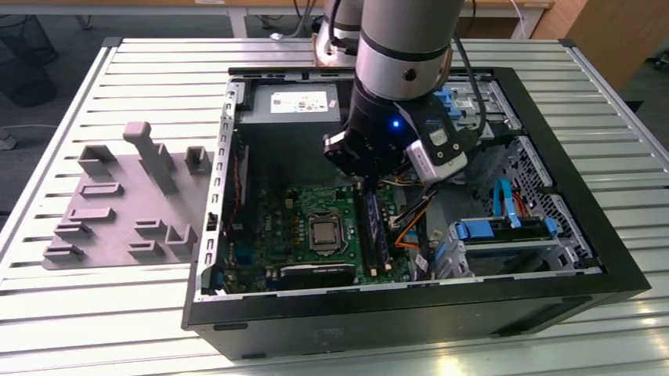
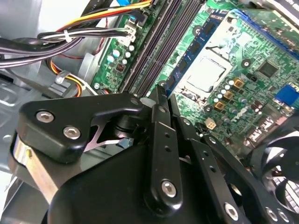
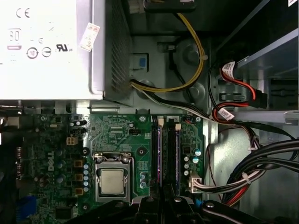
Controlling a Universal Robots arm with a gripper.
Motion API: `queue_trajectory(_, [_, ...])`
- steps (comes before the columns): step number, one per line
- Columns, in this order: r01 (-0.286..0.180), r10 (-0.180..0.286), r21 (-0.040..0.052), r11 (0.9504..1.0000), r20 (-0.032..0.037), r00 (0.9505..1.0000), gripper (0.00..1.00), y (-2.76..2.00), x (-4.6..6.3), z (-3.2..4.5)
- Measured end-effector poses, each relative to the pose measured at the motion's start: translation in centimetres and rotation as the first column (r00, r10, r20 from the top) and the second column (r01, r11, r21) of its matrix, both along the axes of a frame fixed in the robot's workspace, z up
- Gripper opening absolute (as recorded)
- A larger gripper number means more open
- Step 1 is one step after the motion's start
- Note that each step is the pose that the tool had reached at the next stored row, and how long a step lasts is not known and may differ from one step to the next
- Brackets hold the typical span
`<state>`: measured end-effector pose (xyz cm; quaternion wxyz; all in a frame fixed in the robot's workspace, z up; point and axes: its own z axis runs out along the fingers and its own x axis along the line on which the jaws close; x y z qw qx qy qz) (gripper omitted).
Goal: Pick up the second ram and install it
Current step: 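Insert the second ram into the second slot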
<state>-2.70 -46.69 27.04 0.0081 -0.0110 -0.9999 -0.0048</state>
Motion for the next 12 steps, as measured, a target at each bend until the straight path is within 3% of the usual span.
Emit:
queue_trajectory(3, [0.002, -0.002, 0.0002, 1.0, -0.0003, 1.0, 0.14, 0.0, 0.09, -0.44])
queue_trajectory(8, [0.003, -0.003, 0.0001, 1.0, -0.0004, 1.0, 0.14, -0.03, 0.1, -0.45])
queue_trajectory(12, [0.003, -0.003, 0.0002, 1.0, -0.0018, 1.0, 0.14, -0.42, 0.11, -0.73])
